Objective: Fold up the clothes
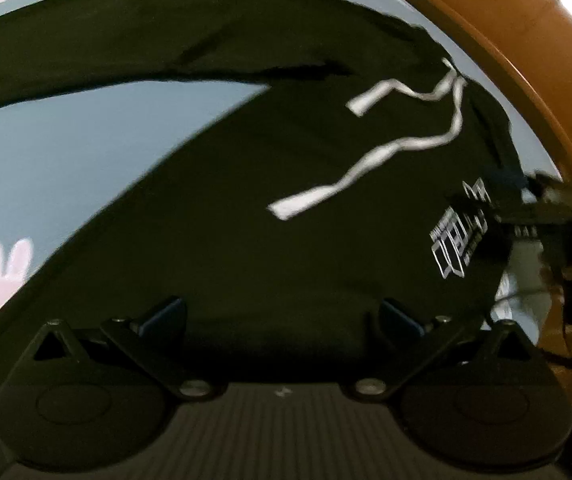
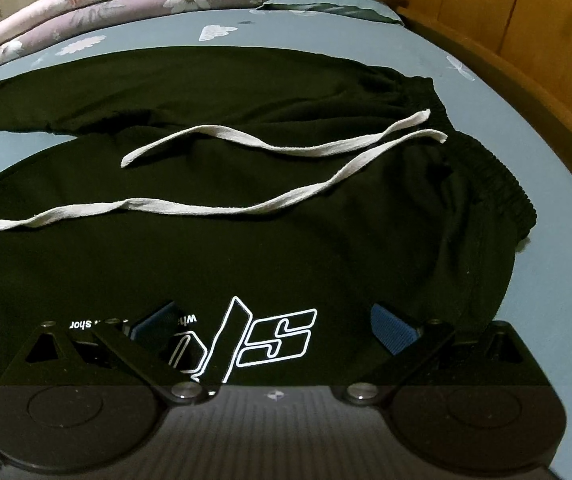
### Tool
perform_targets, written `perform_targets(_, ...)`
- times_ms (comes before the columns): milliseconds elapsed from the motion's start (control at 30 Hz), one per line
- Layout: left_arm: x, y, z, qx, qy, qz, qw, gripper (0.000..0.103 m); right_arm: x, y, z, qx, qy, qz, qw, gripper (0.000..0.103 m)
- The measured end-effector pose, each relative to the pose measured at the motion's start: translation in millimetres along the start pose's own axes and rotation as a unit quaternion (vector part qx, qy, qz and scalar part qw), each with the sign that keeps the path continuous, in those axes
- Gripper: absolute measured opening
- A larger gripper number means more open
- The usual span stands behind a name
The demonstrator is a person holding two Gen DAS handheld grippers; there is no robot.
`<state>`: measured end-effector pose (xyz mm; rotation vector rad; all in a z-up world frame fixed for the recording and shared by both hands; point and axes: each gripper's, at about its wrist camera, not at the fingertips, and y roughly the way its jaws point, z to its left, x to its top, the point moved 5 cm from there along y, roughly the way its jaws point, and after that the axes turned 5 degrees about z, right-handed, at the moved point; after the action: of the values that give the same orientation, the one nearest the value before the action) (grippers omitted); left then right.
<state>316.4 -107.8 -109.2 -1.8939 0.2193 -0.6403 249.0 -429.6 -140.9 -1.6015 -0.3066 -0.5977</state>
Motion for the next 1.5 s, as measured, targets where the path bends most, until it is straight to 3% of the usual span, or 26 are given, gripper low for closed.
perform_targets(267,-24,-50,38,0.019,-0.02,-0.064,0.9975,0.1,10,-21,-3,-0.003,0.071,0.023,0.997,0.103)
perform_targets(433,-54,-72,77,0.019,-0.075,-0.076,0.9941,0.1,16,-36,9,-0.032,0.055,0.021,0.998,0.103)
perform_targets(633,-97,-136,150,0.018,-0.143,-0.114,0.983,0.1,27,-43,39,-0.034,0.047,0.013,0.998,0.103)
perform_targets(833,-138,-138,194,0.002,-0.174,-0.079,0.9816,0.1,35,-42,87,-0.032,0.025,0.01,0.999,0.103)
perform_targets(933,-147,-123,212,0.045,-0.201,-0.051,0.9773,0.1,34,-45,109,-0.029,0.015,0.01,0.999,0.103)
perform_targets(967,-148,-120,215,0.06,-0.206,-0.044,0.9758,0.1,34,-47,114,-0.03,0.011,0.01,0.999,0.103)
perform_targets(1200,-105,-135,198,0.031,-0.149,-0.087,0.9845,0.1,39,-67,122,-0.039,0.002,-0.007,0.999,0.103)
perform_targets(1500,-75,-120,155,0.043,-0.123,-0.115,0.9847,0.1,68,-85,63,-0.036,-0.011,-0.058,0.998,0.103)
